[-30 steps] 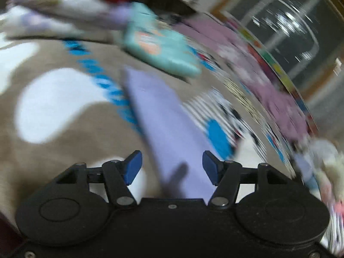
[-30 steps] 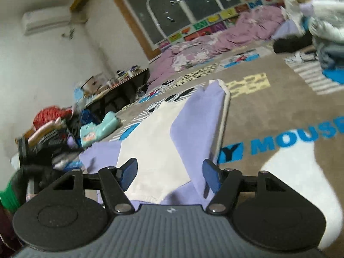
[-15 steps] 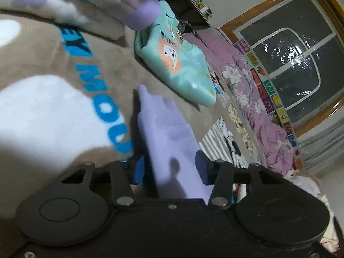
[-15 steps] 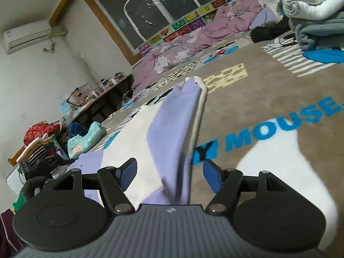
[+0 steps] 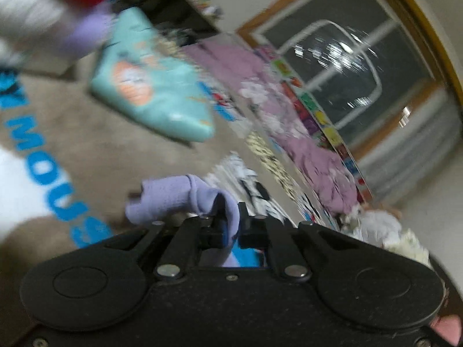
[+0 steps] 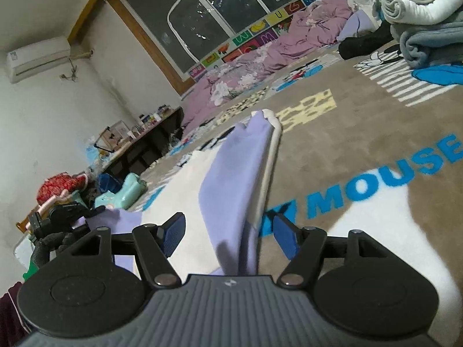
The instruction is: Fold clothes
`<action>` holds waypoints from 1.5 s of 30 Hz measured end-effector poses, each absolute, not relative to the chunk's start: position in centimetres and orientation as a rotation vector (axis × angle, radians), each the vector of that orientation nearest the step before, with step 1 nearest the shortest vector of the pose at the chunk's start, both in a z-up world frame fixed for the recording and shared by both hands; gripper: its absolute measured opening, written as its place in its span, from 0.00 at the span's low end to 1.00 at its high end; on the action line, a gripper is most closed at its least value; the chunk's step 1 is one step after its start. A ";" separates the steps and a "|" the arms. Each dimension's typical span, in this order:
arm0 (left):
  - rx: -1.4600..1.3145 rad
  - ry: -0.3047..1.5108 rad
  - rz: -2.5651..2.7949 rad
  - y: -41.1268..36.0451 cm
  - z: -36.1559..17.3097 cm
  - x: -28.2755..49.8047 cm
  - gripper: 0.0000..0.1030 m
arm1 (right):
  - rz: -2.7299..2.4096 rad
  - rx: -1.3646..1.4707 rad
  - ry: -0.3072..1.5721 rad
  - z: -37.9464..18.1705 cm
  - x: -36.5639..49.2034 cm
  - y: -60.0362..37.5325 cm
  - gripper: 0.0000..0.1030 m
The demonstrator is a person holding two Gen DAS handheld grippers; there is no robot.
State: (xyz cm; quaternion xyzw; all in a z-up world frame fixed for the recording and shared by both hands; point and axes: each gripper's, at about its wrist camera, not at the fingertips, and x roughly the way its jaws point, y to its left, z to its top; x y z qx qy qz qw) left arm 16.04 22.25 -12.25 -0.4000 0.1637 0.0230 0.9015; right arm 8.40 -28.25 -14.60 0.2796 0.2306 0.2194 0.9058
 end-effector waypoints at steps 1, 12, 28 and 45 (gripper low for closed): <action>-0.791 0.336 0.033 21.1 -11.6 16.2 0.03 | 0.458 0.584 0.471 -14.5 8.3 -28.4 0.66; -0.425 0.362 -0.141 6.7 -6.4 17.3 0.03 | 0.525 0.749 0.452 -14.3 9.0 -30.0 0.66; 0.121 0.478 -0.292 -10.5 -11.5 18.1 0.03 | 0.476 1.130 0.411 -17.1 10.5 -34.0 0.66; 0.101 0.451 -0.378 -3.1 -10.3 11.6 0.55 | 0.432 0.993 0.487 -17.4 12.2 -32.6 0.66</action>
